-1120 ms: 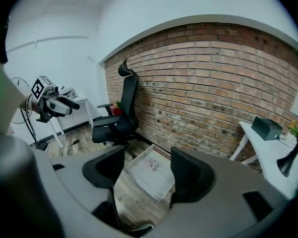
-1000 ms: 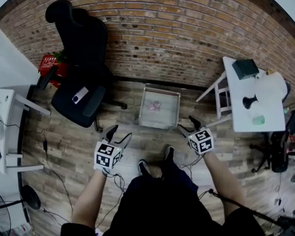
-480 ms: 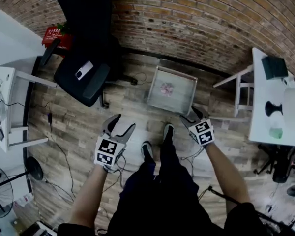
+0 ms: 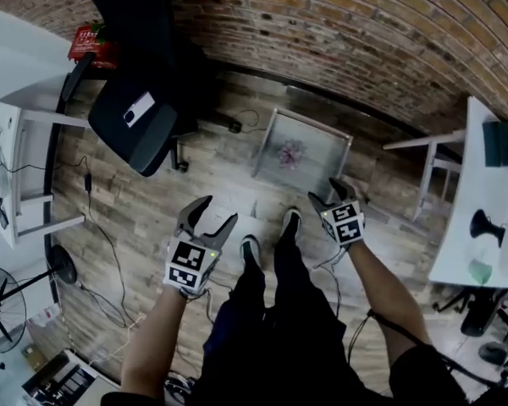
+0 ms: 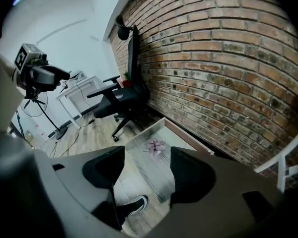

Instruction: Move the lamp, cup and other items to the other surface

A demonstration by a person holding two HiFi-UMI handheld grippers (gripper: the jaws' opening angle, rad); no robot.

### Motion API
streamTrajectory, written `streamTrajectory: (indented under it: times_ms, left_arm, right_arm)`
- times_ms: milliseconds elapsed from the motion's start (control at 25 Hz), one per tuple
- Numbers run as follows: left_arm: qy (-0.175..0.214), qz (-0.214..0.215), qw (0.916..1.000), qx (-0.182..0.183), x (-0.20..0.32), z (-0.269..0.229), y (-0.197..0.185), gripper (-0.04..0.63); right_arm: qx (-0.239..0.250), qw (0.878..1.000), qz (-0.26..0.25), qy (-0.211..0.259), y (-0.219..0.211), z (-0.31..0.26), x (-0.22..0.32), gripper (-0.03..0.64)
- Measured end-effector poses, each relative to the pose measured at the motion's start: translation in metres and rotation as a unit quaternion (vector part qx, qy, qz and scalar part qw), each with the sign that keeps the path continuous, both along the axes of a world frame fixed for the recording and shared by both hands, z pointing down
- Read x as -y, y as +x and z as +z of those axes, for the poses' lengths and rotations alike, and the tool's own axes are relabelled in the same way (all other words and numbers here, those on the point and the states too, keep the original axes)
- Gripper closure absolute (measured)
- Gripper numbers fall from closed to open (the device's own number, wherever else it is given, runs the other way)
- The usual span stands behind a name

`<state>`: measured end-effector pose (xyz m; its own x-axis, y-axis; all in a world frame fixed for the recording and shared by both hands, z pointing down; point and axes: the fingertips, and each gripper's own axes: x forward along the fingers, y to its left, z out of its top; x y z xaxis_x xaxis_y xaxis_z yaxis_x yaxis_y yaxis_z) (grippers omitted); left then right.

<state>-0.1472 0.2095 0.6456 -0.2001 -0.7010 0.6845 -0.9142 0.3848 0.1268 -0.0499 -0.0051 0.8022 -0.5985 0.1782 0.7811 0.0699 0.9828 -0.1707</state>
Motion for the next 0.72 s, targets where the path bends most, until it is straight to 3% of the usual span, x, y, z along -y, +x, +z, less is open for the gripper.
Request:
streamTrajectory:
  times_ms: [320, 720]
  left_arm:
    - [-0.008, -0.008, 0.9998, -0.017, 0.029, 0.034, -0.005, 0.324]
    - [-0.014, 0.003, 0.9983, -0.057, 0.024, 0.113, -0.005, 0.324]
  right_arm:
    - [-0.023, 0.998, -0.059, 0.001, -0.027, 0.054, 0.002, 0.322]
    - [-0.041, 0.996, -0.081, 0.009, -0.058, 0.134, -0.008, 0.319]
